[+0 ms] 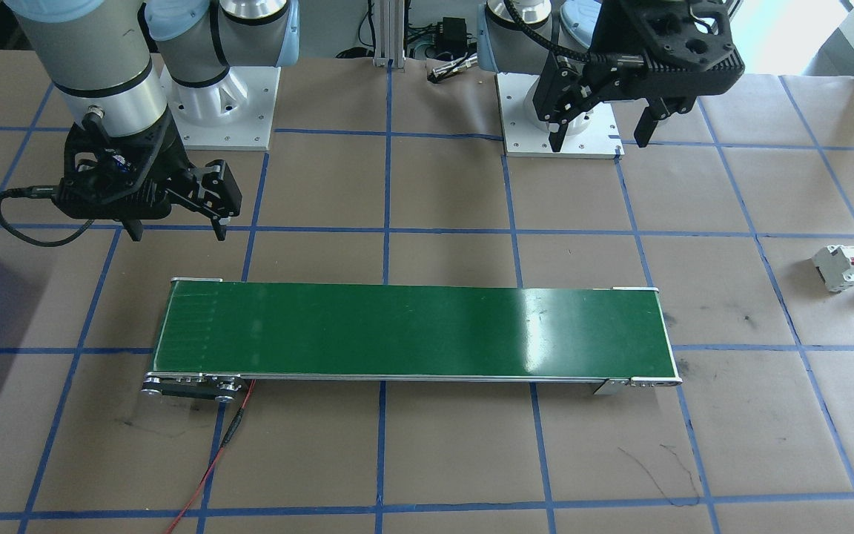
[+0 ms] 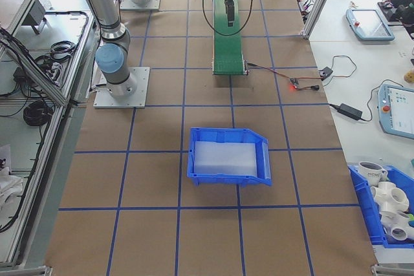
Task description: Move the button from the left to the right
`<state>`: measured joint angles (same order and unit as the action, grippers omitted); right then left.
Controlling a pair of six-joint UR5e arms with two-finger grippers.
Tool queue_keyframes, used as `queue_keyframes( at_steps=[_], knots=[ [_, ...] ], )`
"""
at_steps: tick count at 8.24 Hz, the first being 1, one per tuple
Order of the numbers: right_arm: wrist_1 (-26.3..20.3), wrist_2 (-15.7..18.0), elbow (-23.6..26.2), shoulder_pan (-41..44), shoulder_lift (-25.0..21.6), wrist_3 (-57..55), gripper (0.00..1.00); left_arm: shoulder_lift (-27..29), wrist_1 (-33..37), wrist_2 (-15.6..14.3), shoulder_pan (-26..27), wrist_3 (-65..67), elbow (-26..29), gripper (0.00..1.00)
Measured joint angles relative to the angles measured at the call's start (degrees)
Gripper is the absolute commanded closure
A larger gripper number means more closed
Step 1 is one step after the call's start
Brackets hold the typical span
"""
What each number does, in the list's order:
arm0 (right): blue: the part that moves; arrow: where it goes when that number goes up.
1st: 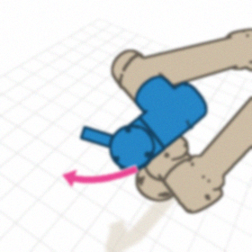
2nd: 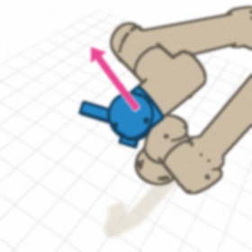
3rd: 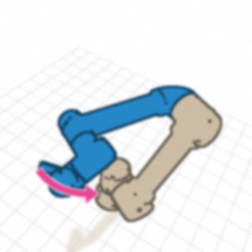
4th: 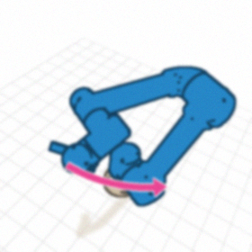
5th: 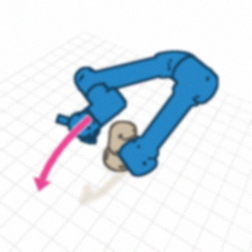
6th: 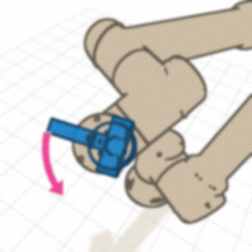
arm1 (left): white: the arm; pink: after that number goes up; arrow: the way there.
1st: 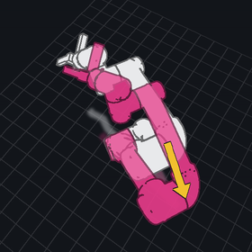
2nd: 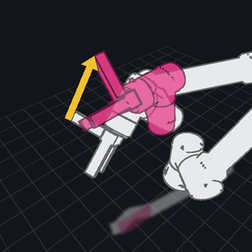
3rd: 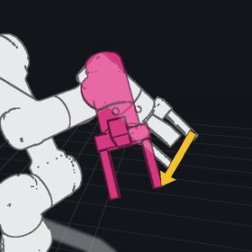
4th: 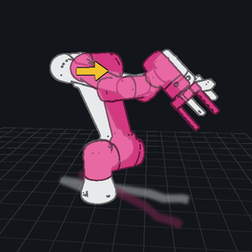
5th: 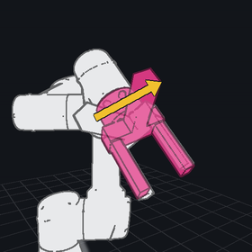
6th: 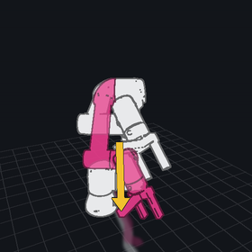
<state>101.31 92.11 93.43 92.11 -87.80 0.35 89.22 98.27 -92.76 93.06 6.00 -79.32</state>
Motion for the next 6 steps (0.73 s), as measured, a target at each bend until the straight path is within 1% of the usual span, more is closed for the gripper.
queue_keyframes(
  at_steps=[1,2,4,6],
  knots=[
    [0.0,0.0,0.0,0.0,0.0,0.0,0.0,-0.1,1.16,-0.53,-3.15,-6.97,0.4,0.0],
    [0.01,0.0,0.0,0.0,0.0,0.0,0.0,-0.24,3.58,-1.42,-8.5,-14.02,0.69,0.0],
    [-0.04,0.07,0.0,0.0,0.0,0.0,0.0,-0.19,6.71,-2.14,-21.48,-32.55,1.21,0.0],
    [-0.05,0.09,0.0,0.0,0.0,0.0,0.0,0.97,7.03,-2.44,-32.68,-48.7,1.95,0.0]
  ],
)
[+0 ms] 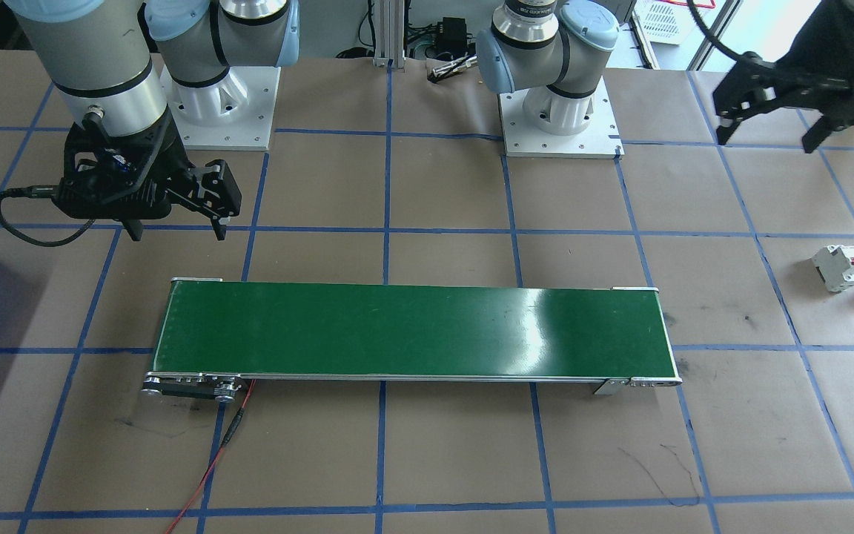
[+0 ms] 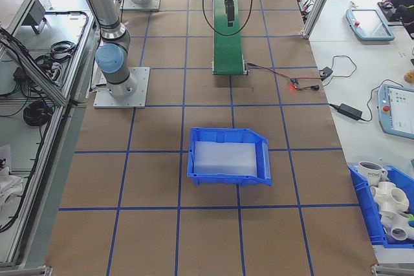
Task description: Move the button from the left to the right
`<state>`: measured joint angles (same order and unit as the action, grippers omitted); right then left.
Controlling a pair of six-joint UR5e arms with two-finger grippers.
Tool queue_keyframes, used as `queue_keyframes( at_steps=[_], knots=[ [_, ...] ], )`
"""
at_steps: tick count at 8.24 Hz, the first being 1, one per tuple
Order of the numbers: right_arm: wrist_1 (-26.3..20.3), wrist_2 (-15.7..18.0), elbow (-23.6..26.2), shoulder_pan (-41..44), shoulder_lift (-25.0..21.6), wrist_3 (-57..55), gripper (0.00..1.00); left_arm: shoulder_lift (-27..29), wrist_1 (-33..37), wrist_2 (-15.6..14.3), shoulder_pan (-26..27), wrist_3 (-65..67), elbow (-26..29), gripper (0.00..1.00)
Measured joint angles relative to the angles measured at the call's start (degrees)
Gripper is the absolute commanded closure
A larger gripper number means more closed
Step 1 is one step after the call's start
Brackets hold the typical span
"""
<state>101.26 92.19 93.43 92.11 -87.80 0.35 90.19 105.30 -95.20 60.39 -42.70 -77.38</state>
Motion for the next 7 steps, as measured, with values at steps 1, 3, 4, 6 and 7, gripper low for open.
queue_keyframes(
  at_steps=[1,3,4,6,7],
  knots=[
    [0.0,0.0,0.0,0.0,0.0,0.0,0.0,1.03,-1.5,-0.55,-4.37,-8.0,0.3,0.0],
    [-0.01,-0.06,0.0,0.0,0.0,0.0,0.0,3.53,-7.82,-3.5,-14.94,-15.14,0.42,0.0],
    [-0.01,-0.07,0.0,0.0,0.0,0.0,0.0,5.39,-9.46,-3.98,-20.9,-15.79,0.52,0.0],
    [-0.01,-0.06,0.04,0.0,0.0,0.0,0.0,10.63,-12.01,-2.99,-28.64,-15.98,0.79,0.0],
    [0.0,-0.07,0.06,0.0,0.0,0.0,0.0,13.24,-15.8,-1.29,-30.52,-15.52,0.81,0.0]
  ],
)
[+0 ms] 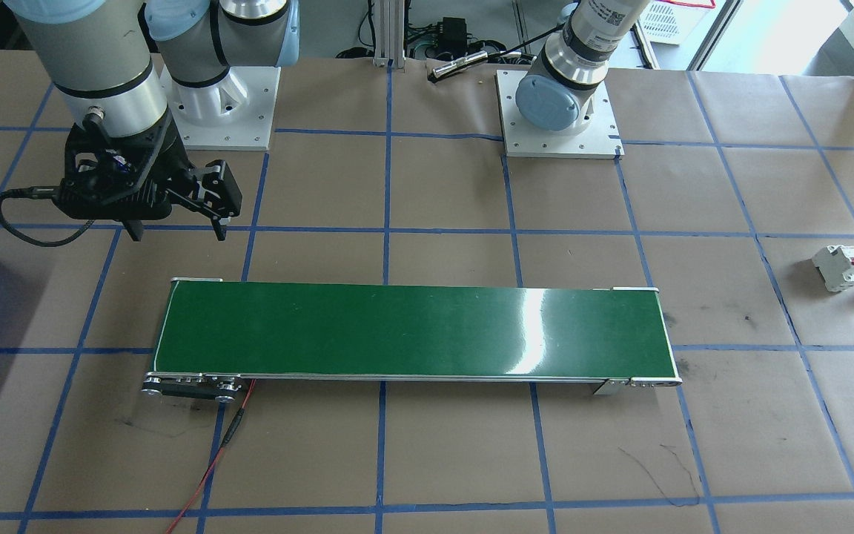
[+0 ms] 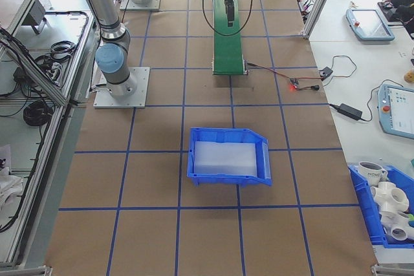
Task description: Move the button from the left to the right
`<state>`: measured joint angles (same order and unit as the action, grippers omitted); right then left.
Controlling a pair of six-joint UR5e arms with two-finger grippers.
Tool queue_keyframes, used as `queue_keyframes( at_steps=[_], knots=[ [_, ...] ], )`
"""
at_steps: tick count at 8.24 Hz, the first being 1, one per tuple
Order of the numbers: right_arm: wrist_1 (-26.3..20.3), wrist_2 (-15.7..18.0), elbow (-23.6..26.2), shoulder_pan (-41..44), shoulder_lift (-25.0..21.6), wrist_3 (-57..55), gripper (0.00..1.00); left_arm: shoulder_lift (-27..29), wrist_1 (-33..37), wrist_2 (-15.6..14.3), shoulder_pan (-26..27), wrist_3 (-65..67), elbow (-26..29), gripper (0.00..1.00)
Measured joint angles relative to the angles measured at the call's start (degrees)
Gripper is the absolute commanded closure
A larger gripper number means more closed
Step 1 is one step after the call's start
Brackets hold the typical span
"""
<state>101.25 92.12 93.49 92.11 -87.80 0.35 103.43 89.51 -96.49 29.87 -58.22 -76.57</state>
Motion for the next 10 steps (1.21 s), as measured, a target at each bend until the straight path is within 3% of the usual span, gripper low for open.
queue_keyframes(
  at_steps=[6,10],
  knots=[
    [0.0,-0.09,0.02,0.03,0.0,0.0,0.0,14.87,-12.82,5.48,-4.94,5.68,-0.05,0.0],
    [0.0,-0.1,0.02,0.02,0.0,0.0,0.0,19.73,-18.16,7.06,-4.99,7.91,-0.46,0.0]
  ],
)
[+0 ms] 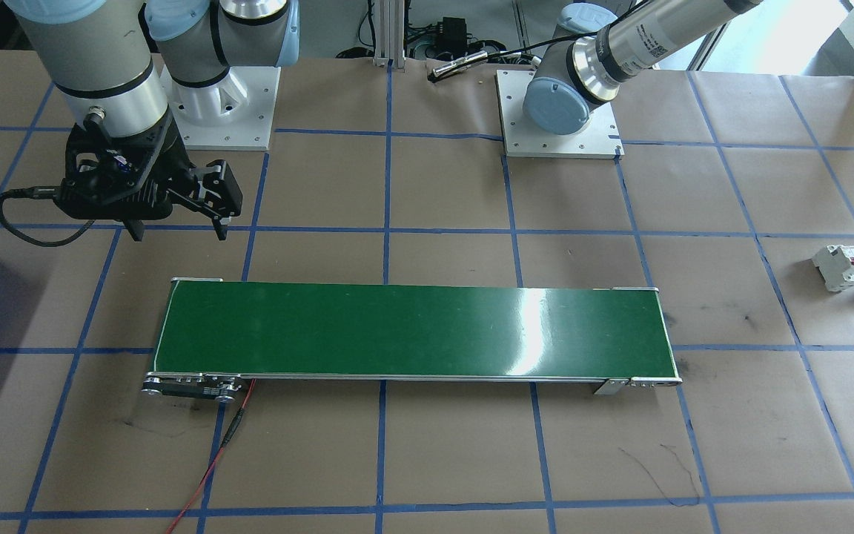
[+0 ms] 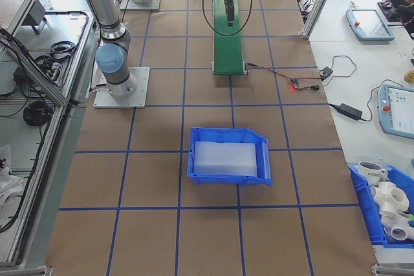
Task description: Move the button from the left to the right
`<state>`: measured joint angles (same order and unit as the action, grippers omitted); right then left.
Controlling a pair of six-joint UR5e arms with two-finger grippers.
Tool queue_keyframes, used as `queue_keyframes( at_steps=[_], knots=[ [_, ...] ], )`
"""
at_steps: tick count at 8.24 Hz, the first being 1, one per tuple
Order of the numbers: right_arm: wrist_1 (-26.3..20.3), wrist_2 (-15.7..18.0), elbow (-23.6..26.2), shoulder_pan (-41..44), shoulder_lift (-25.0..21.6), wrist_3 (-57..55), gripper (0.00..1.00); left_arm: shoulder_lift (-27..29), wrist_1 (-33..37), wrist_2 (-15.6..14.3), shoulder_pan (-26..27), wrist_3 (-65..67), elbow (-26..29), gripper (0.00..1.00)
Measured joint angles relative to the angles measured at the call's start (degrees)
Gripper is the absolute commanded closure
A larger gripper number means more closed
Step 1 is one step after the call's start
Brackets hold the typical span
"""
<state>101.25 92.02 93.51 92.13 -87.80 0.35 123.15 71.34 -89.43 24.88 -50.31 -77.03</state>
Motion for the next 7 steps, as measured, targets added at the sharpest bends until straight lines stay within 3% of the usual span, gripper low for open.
queue_keyframes(
  at_steps=[7],
  knots=[
    [0.0,0.03,0.0,0.02,0.0,0.0,0.0,4.62,-4.7,0.31,0.45,0.65,-0.35,0.0]
  ],
)
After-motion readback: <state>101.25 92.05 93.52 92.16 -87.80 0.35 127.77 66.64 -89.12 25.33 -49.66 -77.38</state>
